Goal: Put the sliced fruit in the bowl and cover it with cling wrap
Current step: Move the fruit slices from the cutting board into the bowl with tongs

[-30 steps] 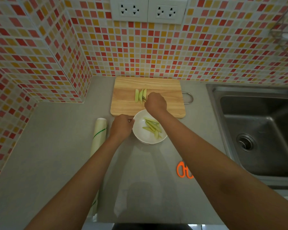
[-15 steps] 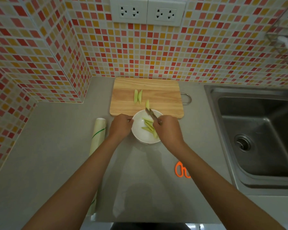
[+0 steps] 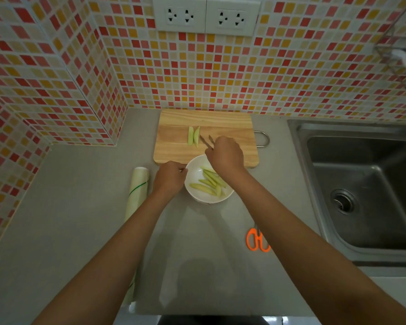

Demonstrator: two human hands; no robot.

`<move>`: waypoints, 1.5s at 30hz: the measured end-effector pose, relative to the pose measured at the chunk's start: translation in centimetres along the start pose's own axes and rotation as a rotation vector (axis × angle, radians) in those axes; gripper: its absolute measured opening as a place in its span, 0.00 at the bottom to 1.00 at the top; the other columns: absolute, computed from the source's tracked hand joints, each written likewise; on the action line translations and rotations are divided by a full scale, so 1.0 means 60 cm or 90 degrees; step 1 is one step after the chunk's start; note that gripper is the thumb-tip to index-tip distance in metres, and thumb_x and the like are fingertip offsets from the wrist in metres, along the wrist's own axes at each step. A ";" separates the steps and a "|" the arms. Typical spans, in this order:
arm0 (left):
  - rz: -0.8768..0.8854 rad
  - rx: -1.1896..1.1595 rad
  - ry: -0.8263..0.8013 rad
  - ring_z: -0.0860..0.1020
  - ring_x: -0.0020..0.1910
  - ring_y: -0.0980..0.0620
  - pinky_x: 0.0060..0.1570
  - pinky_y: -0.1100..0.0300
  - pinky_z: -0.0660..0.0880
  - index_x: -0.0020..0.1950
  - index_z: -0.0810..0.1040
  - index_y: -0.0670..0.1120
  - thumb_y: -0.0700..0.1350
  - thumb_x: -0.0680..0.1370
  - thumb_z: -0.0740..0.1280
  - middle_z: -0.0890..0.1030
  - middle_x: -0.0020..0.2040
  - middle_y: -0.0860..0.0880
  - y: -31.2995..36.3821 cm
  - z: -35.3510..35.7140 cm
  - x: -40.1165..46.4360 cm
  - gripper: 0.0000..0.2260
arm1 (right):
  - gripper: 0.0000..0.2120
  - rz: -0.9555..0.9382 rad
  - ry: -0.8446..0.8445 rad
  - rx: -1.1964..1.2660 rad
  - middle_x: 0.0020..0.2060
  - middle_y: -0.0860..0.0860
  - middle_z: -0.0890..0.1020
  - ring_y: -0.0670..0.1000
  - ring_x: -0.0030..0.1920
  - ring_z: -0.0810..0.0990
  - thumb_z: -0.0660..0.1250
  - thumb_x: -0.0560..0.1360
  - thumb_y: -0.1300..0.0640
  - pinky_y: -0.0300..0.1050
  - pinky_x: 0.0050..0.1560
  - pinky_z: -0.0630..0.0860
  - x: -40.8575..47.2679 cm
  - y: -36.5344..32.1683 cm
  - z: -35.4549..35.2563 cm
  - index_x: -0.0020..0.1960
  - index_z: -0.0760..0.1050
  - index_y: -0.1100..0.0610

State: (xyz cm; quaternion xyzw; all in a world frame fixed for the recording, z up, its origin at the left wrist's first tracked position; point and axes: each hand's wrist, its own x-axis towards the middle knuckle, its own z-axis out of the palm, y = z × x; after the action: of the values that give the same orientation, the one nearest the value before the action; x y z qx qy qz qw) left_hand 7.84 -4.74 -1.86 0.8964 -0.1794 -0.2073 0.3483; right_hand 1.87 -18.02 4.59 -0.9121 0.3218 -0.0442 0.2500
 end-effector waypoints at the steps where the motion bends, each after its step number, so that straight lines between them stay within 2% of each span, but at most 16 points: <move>1: 0.002 -0.004 0.000 0.83 0.43 0.38 0.47 0.46 0.80 0.46 0.85 0.37 0.42 0.78 0.64 0.85 0.42 0.37 -0.001 0.000 0.001 0.12 | 0.10 -0.007 -0.022 -0.021 0.37 0.56 0.78 0.59 0.41 0.79 0.63 0.74 0.59 0.42 0.32 0.63 0.017 -0.006 0.009 0.35 0.69 0.59; 4: 0.007 0.003 -0.003 0.83 0.43 0.39 0.44 0.51 0.77 0.43 0.84 0.38 0.42 0.78 0.64 0.85 0.41 0.37 -0.003 0.000 0.002 0.12 | 0.03 -0.010 -0.070 -0.062 0.46 0.58 0.82 0.59 0.47 0.80 0.64 0.74 0.62 0.44 0.37 0.67 0.050 -0.014 0.038 0.43 0.76 0.61; 8: 0.005 0.008 -0.005 0.83 0.43 0.40 0.45 0.50 0.77 0.45 0.85 0.39 0.43 0.78 0.63 0.85 0.41 0.38 -0.004 0.001 0.003 0.12 | 0.06 0.002 -0.079 -0.070 0.46 0.58 0.81 0.59 0.47 0.80 0.62 0.74 0.65 0.44 0.37 0.67 0.073 -0.016 0.056 0.38 0.72 0.60; 10: 0.002 0.006 -0.007 0.83 0.44 0.40 0.47 0.49 0.78 0.48 0.85 0.40 0.43 0.78 0.63 0.85 0.42 0.39 -0.004 0.001 0.003 0.12 | 0.08 0.009 -0.076 -0.066 0.41 0.56 0.80 0.59 0.45 0.80 0.61 0.73 0.67 0.44 0.36 0.67 0.081 -0.017 0.059 0.36 0.71 0.60; 13: 0.003 0.007 -0.005 0.83 0.45 0.40 0.49 0.48 0.79 0.50 0.85 0.41 0.43 0.78 0.63 0.86 0.44 0.39 -0.003 0.000 0.003 0.12 | 0.16 0.014 -0.072 -0.045 0.29 0.51 0.69 0.58 0.39 0.75 0.60 0.74 0.67 0.44 0.35 0.66 0.079 -0.012 0.057 0.29 0.63 0.59; 18: 0.009 0.009 0.001 0.83 0.45 0.40 0.49 0.48 0.79 0.50 0.85 0.41 0.43 0.78 0.64 0.86 0.44 0.39 -0.002 -0.001 0.002 0.11 | 0.18 -0.002 -0.021 0.071 0.24 0.50 0.65 0.51 0.28 0.66 0.62 0.73 0.63 0.43 0.25 0.56 0.025 0.018 0.022 0.27 0.61 0.58; 22: 0.003 0.009 0.002 0.83 0.46 0.40 0.50 0.49 0.79 0.52 0.85 0.42 0.44 0.79 0.64 0.86 0.46 0.39 -0.002 0.000 0.002 0.12 | 0.20 -0.023 0.012 0.117 0.21 0.49 0.62 0.47 0.24 0.61 0.63 0.73 0.61 0.42 0.25 0.54 -0.077 0.045 -0.008 0.25 0.60 0.57; 25: 0.003 0.017 0.005 0.83 0.47 0.41 0.50 0.50 0.79 0.53 0.85 0.42 0.43 0.78 0.64 0.86 0.46 0.40 -0.001 0.002 0.001 0.12 | 0.18 -0.033 -0.036 0.064 0.22 0.52 0.66 0.50 0.25 0.67 0.63 0.74 0.60 0.42 0.26 0.57 -0.150 0.064 -0.005 0.27 0.62 0.57; 27: 0.004 0.022 0.010 0.83 0.47 0.41 0.49 0.51 0.79 0.53 0.85 0.43 0.43 0.78 0.64 0.86 0.47 0.41 0.000 0.002 0.001 0.12 | 0.12 -0.016 -0.095 0.001 0.32 0.59 0.77 0.57 0.35 0.77 0.62 0.75 0.58 0.42 0.33 0.63 -0.173 0.069 0.007 0.33 0.69 0.59; 30: 0.002 0.014 0.013 0.84 0.48 0.41 0.51 0.49 0.79 0.55 0.85 0.43 0.43 0.78 0.64 0.86 0.48 0.41 0.000 0.002 0.001 0.12 | 0.11 0.016 -0.124 -0.045 0.40 0.61 0.81 0.60 0.43 0.79 0.61 0.76 0.56 0.44 0.36 0.65 -0.178 0.071 0.013 0.37 0.71 0.60; 32: -0.005 0.013 0.012 0.84 0.47 0.41 0.51 0.49 0.79 0.55 0.85 0.42 0.43 0.78 0.64 0.86 0.48 0.40 -0.001 0.003 0.001 0.12 | 0.13 0.023 -0.080 -0.006 0.33 0.58 0.78 0.60 0.37 0.77 0.62 0.75 0.55 0.43 0.34 0.65 -0.165 0.066 0.002 0.36 0.72 0.61; 34: -0.003 0.012 0.005 0.83 0.46 0.39 0.50 0.47 0.79 0.51 0.84 0.38 0.43 0.78 0.63 0.86 0.45 0.38 -0.005 0.003 0.002 0.12 | 0.15 0.028 -0.016 0.033 0.25 0.51 0.70 0.56 0.32 0.72 0.64 0.74 0.54 0.42 0.28 0.60 -0.133 0.053 -0.012 0.32 0.70 0.60; 36: -0.002 0.020 -0.003 0.83 0.45 0.39 0.50 0.46 0.79 0.47 0.84 0.38 0.44 0.78 0.63 0.85 0.44 0.37 -0.006 0.004 0.002 0.12 | 0.17 0.030 0.010 0.075 0.23 0.48 0.66 0.54 0.30 0.70 0.64 0.74 0.54 0.41 0.25 0.56 -0.085 0.031 -0.019 0.29 0.66 0.59; 39: -0.003 0.012 -0.002 0.83 0.47 0.40 0.52 0.47 0.78 0.52 0.85 0.41 0.43 0.79 0.63 0.86 0.47 0.39 -0.004 0.003 0.001 0.12 | 0.17 0.007 -0.023 0.072 0.27 0.50 0.70 0.56 0.35 0.74 0.64 0.74 0.58 0.41 0.26 0.57 -0.007 -0.009 -0.002 0.29 0.63 0.57; 42: -0.002 0.004 -0.010 0.83 0.48 0.39 0.53 0.47 0.78 0.54 0.84 0.41 0.43 0.79 0.63 0.86 0.47 0.39 -0.004 0.002 0.000 0.12 | 0.05 -0.017 -0.068 0.015 0.43 0.57 0.81 0.60 0.46 0.80 0.63 0.75 0.61 0.44 0.35 0.65 0.042 -0.034 0.033 0.40 0.73 0.60; 45: -0.010 -0.007 -0.013 0.83 0.46 0.38 0.52 0.45 0.78 0.51 0.84 0.38 0.43 0.78 0.63 0.85 0.45 0.38 -0.005 0.002 0.002 0.12 | 0.08 -0.004 -0.081 -0.014 0.50 0.58 0.81 0.60 0.50 0.80 0.62 0.75 0.63 0.44 0.38 0.68 0.069 -0.040 0.065 0.51 0.77 0.63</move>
State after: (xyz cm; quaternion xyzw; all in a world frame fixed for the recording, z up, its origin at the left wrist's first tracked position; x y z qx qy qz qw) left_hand 7.94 -4.65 -2.18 0.8937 -0.1748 -0.2203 0.3495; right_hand 7.43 -17.27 2.04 -0.9167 0.3031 0.0162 0.2599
